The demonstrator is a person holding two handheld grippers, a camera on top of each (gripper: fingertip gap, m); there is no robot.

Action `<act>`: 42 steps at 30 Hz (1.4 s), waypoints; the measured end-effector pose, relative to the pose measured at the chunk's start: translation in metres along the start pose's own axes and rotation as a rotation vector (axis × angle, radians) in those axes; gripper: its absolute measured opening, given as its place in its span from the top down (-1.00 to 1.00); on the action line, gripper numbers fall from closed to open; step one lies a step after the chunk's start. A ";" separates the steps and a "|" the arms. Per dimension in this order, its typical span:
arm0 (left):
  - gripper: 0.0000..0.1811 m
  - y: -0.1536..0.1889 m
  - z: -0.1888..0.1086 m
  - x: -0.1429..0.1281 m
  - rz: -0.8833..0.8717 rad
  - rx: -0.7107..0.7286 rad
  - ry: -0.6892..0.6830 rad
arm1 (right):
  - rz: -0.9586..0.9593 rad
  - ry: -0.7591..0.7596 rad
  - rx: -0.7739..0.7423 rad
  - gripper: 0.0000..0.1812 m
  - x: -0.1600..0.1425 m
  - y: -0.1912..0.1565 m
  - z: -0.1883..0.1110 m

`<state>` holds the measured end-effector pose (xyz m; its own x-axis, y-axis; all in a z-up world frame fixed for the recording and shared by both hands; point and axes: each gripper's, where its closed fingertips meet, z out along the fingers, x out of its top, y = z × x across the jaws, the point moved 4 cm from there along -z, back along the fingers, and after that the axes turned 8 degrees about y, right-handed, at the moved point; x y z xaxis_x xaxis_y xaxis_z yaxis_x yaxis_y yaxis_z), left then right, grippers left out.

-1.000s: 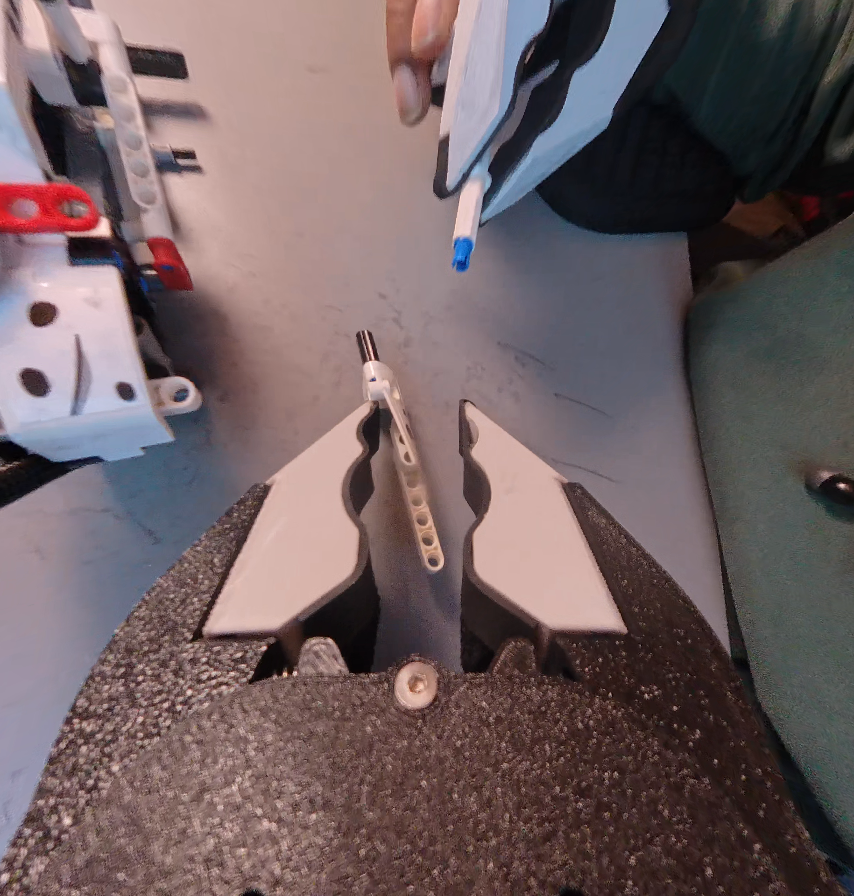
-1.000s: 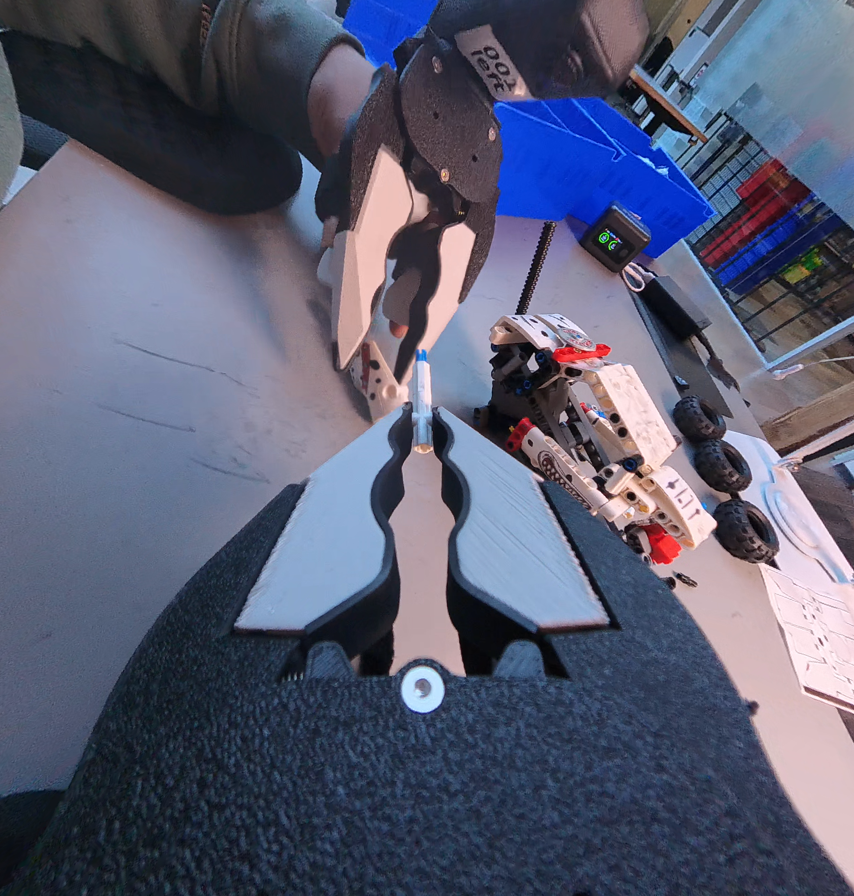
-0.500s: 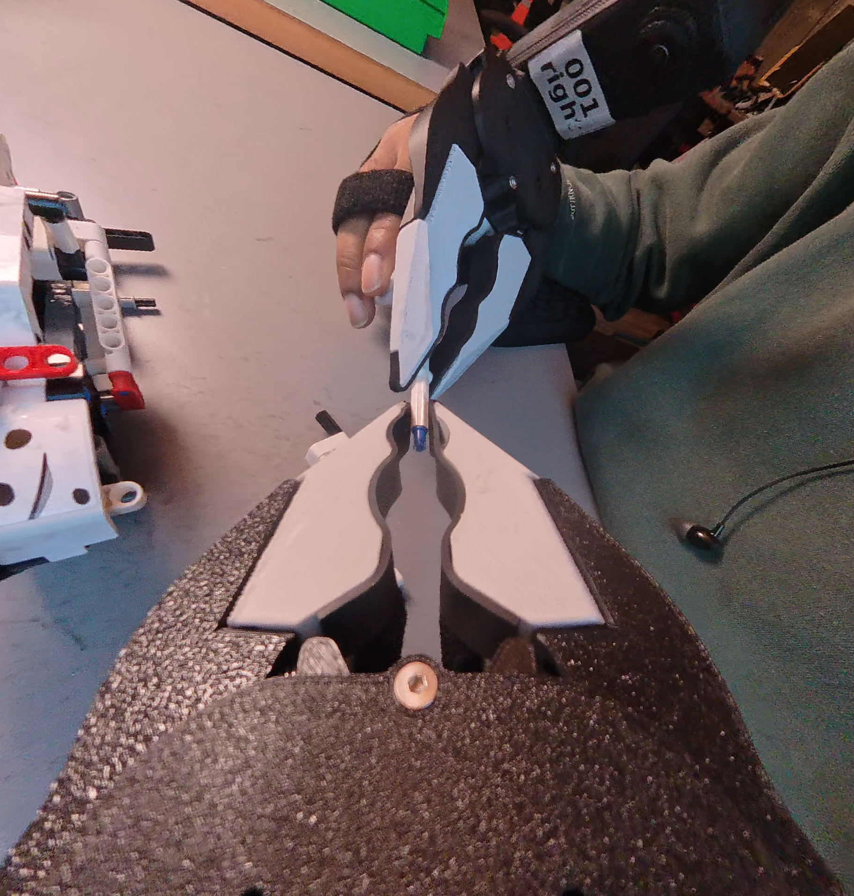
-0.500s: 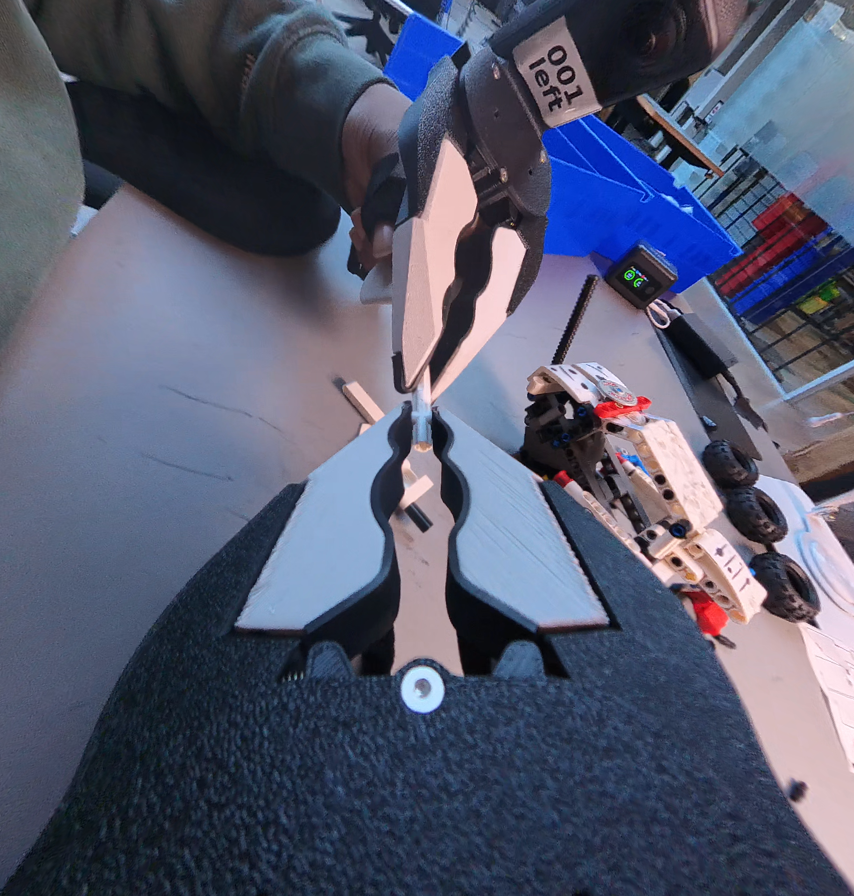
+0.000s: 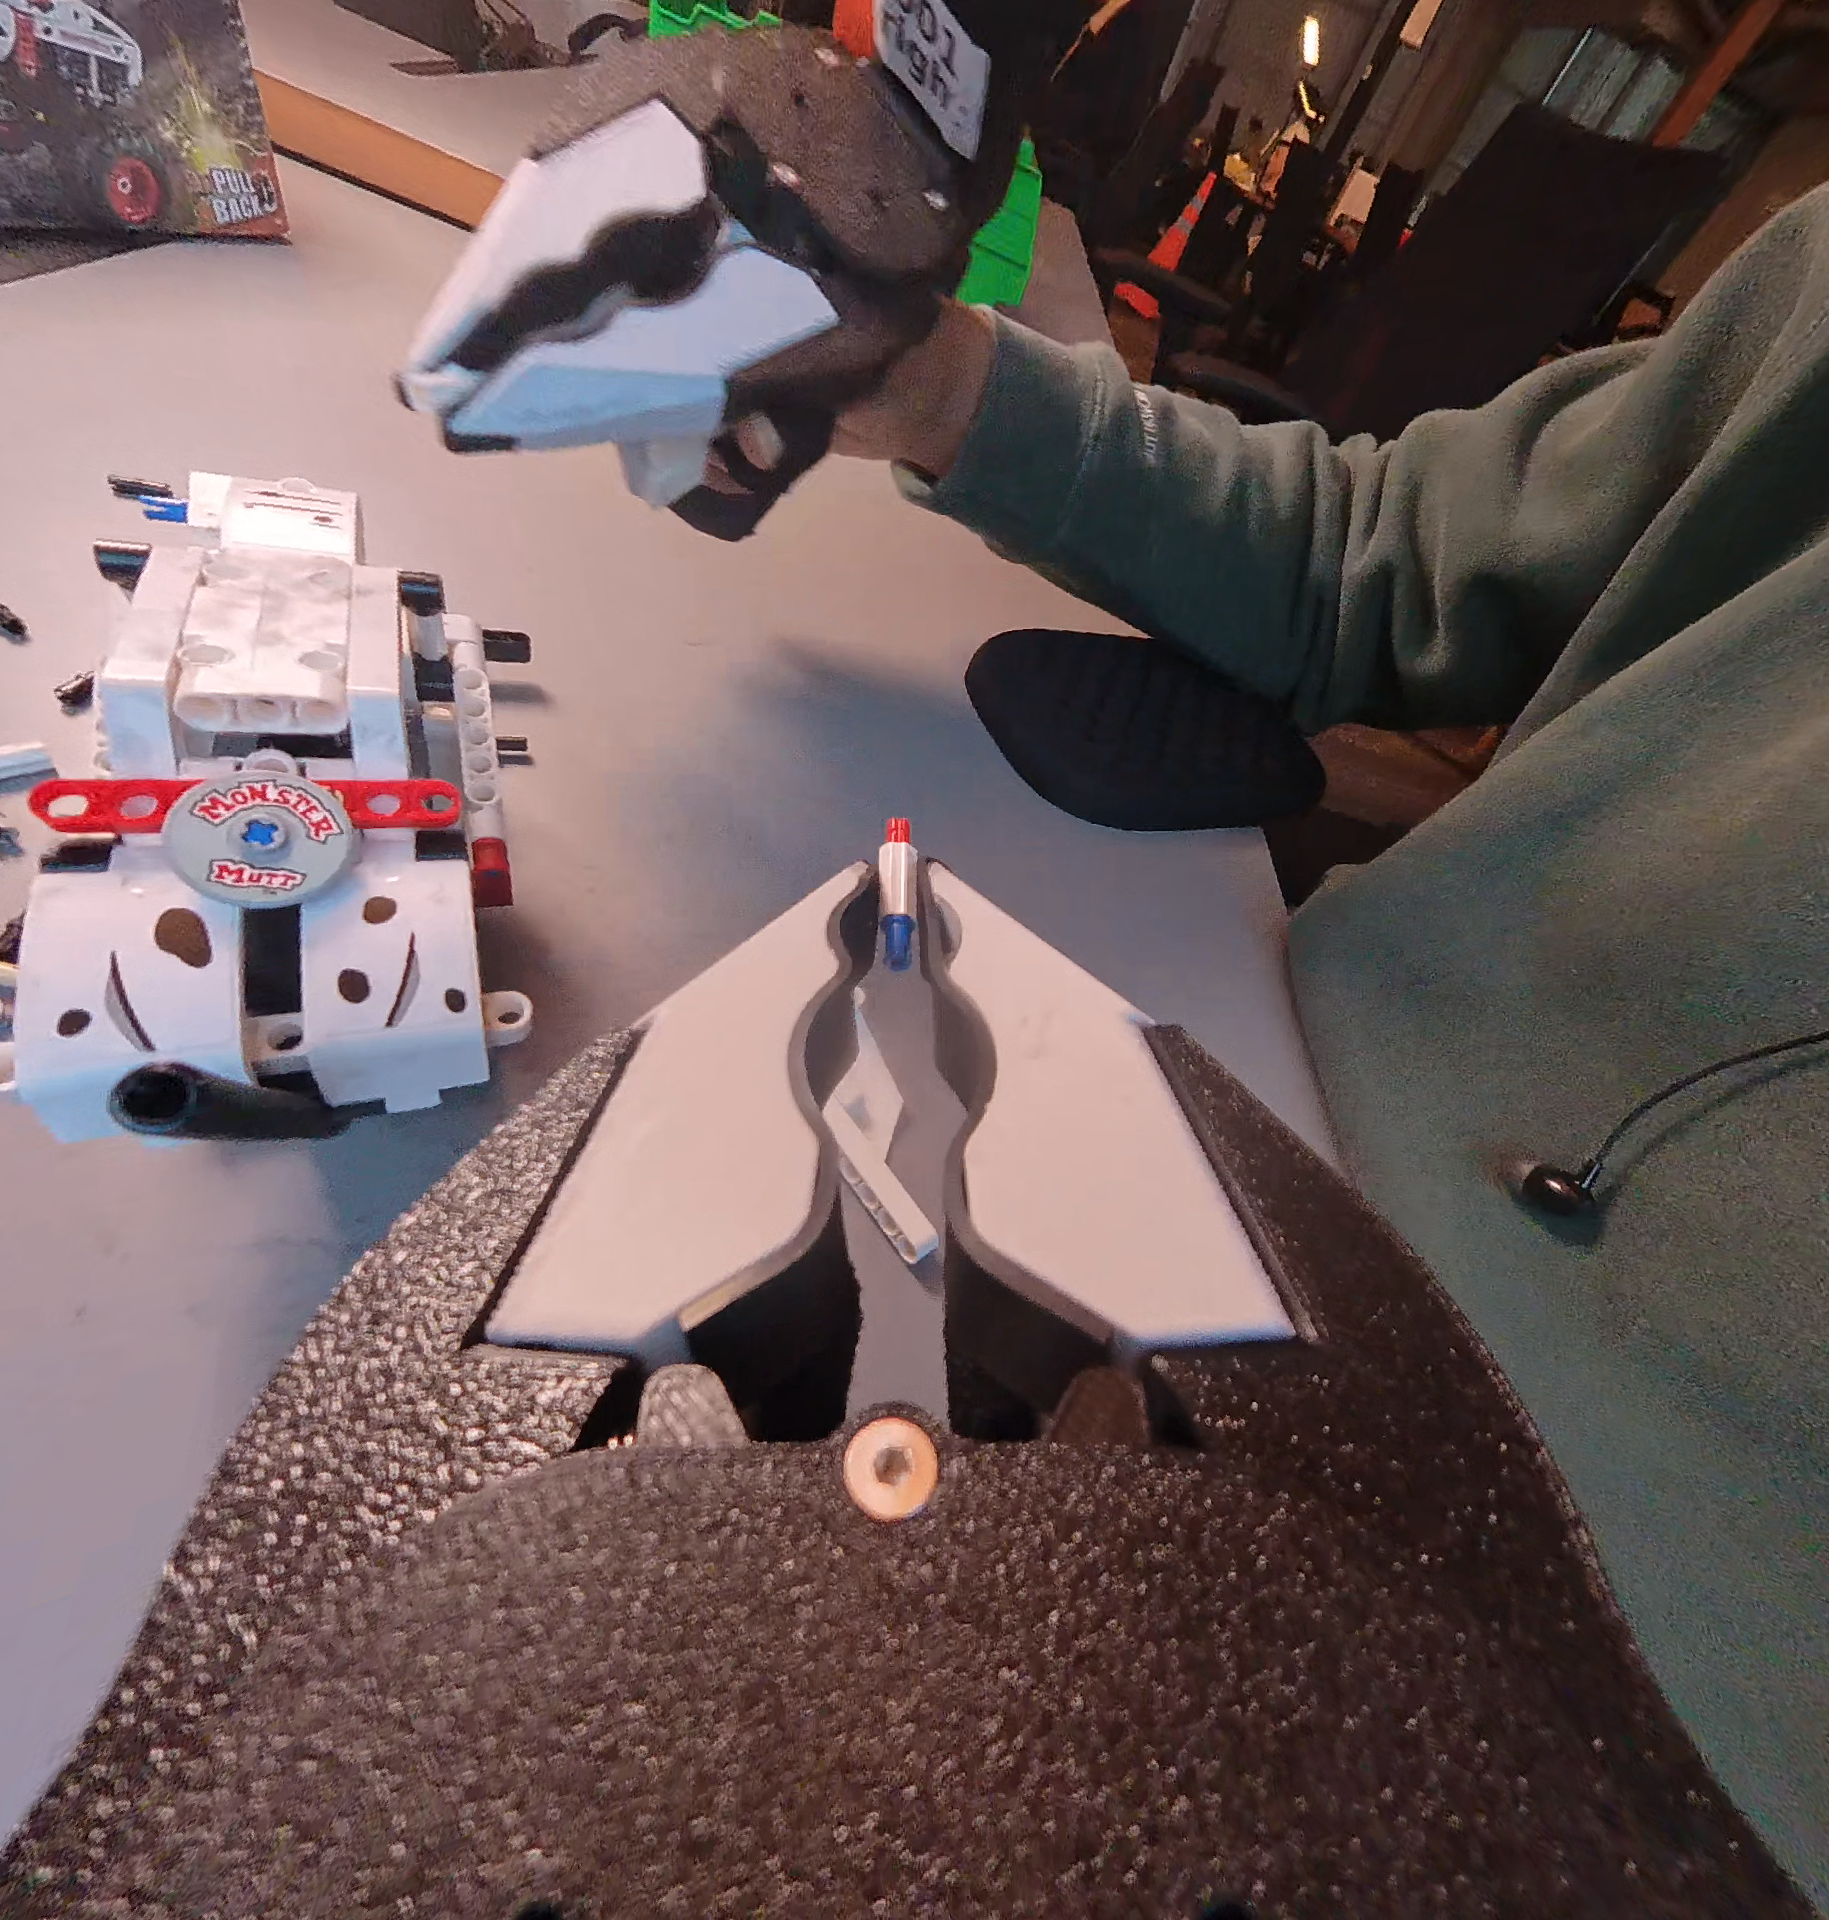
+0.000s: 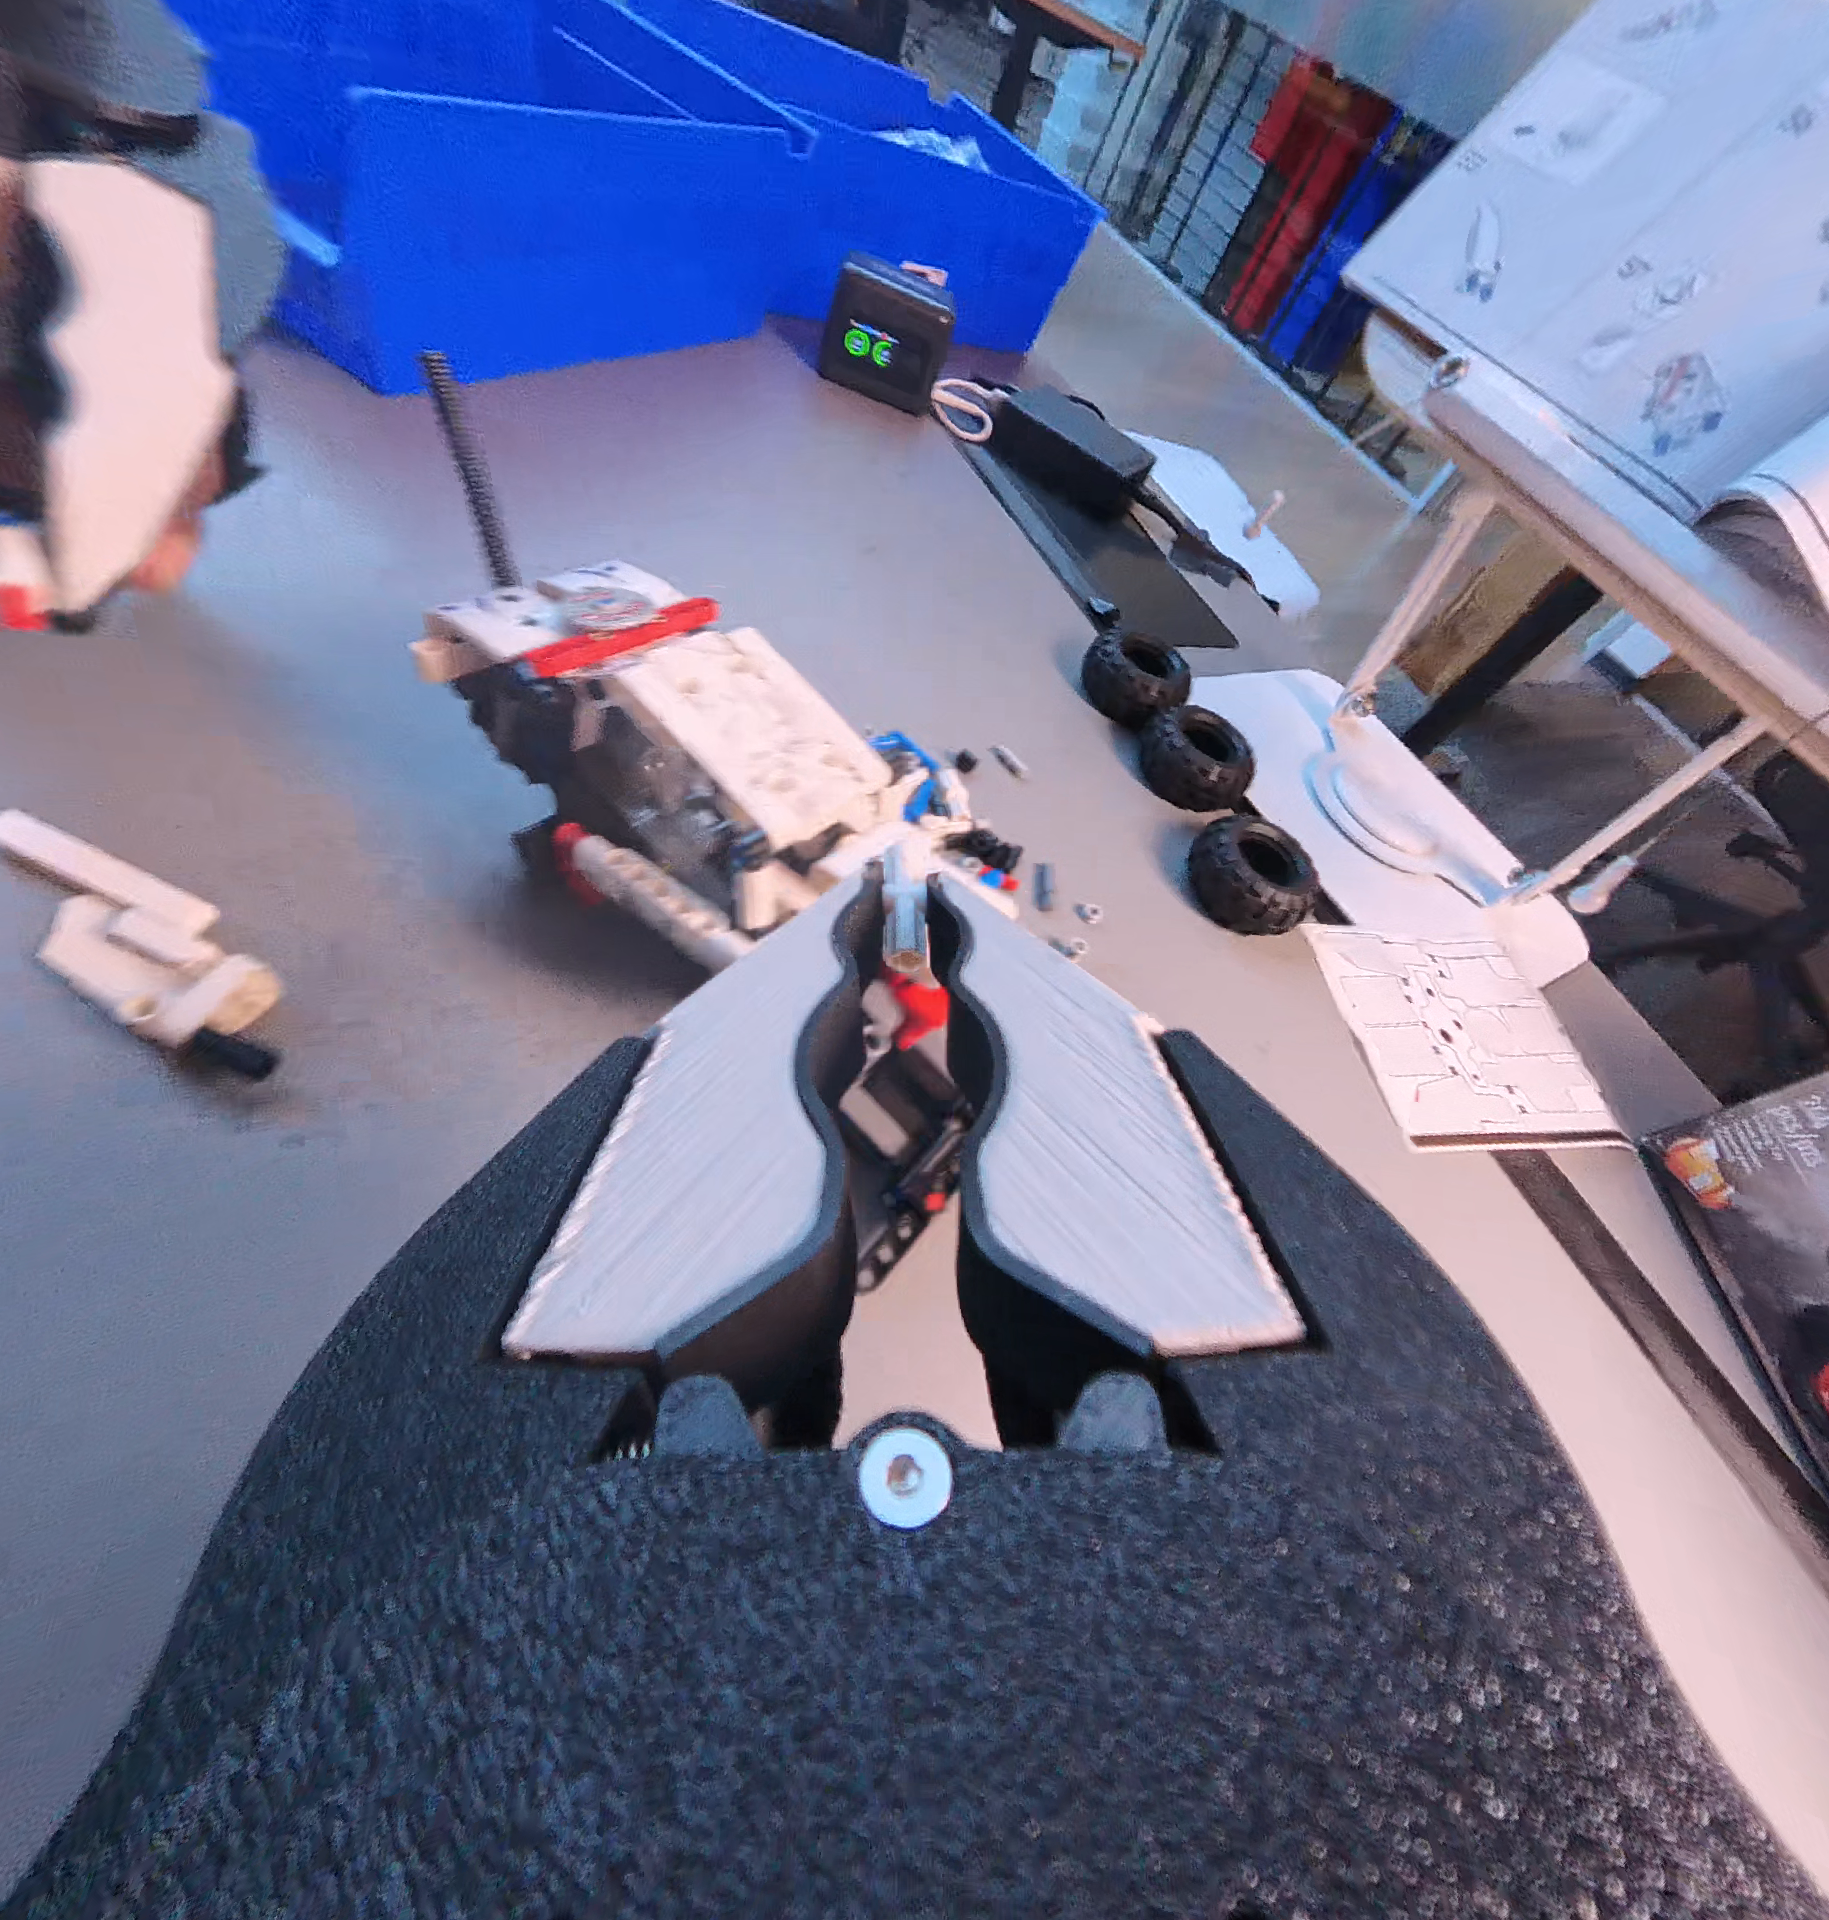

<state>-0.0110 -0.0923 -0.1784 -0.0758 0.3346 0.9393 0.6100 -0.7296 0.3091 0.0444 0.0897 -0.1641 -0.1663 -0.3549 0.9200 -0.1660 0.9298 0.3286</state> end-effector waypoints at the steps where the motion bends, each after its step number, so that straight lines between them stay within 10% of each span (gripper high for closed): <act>1: 0.93 -0.001 0.001 -0.001 -0.005 0.008 0.006 | 0.009 -0.011 -0.006 0.92 -0.001 0.014 0.009; 14: 0.93 -0.020 0.001 -0.013 0.055 0.120 -0.038 | -0.014 -0.286 0.243 0.92 -0.034 0.062 0.136; 24: 0.93 -0.017 0.002 -0.018 0.070 0.109 -0.059 | 0.058 -0.502 0.460 0.76 -0.056 0.036 0.159; 33: 0.93 -0.019 0.000 -0.014 0.072 0.128 -0.029 | 0.192 -0.073 0.327 0.75 0.030 0.043 0.116; 42: 0.93 -0.002 0.002 -0.004 0.106 0.039 0.039 | 0.090 0.104 0.611 0.80 0.058 -0.103 -0.001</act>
<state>-0.0100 -0.0909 -0.1834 -0.0397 0.2325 0.9718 0.6461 -0.7359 0.2025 0.0527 -0.0263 -0.1444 -0.1151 -0.2382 0.9644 -0.6864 0.7209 0.0961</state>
